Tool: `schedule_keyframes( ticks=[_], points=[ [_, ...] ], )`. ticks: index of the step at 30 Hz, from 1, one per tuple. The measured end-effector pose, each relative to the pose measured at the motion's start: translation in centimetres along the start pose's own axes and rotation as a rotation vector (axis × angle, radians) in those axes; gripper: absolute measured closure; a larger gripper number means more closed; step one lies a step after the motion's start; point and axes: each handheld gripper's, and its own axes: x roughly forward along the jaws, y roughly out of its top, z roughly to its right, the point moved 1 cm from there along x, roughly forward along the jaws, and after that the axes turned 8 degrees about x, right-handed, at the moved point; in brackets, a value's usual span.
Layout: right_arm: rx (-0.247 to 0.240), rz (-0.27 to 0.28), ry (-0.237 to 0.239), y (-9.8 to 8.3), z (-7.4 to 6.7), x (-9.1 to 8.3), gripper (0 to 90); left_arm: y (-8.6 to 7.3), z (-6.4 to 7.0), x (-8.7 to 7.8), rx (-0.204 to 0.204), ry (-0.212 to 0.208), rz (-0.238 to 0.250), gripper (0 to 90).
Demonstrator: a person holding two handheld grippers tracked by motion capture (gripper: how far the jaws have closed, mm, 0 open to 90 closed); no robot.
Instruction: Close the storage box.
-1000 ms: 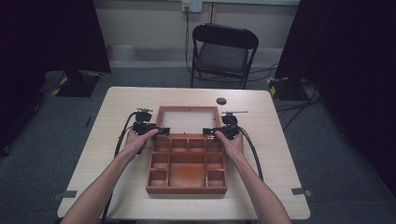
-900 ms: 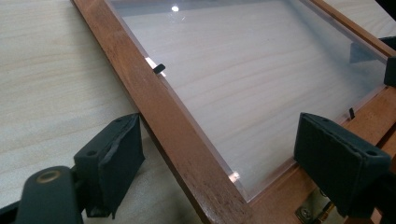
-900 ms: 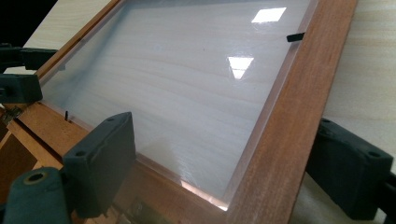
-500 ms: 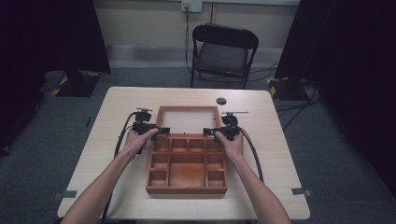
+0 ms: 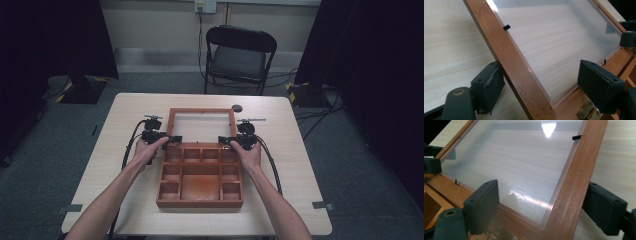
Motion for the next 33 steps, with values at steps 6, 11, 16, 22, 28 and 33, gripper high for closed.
schedule_keyframes(
  ticks=[6,11,16,22,28,33],
  points=[
    [-0.024,0.019,-0.019,0.2,-0.2,-0.5,23.2,0.2,0.3,-0.4,0.034,0.031,0.022,26.4],
    [-0.025,0.039,-0.022,0.5,-0.2,-1.1,29.8,0.5,0.3,-1.1,0.062,0.049,0.047,32.4],
    [-0.031,0.053,-0.038,0.8,-0.6,-1.4,32.7,0.7,0.5,-1.4,0.08,0.055,0.054,32.6],
    [-0.043,0.056,-0.044,1.1,-0.8,-2.3,38.0,1.0,0.8,-2.0,0.088,0.066,0.081,37.3],
    [-0.037,0.081,-0.018,1.3,-1.1,-3.4,41.1,1.5,1.6,-3.2,0.115,0.085,0.097,41.5],
    [-0.025,0.109,0.0,1.3,-1.4,-4.1,43.5,1.8,2.1,-4.2,0.12,0.072,0.132,42.7]
  ],
)
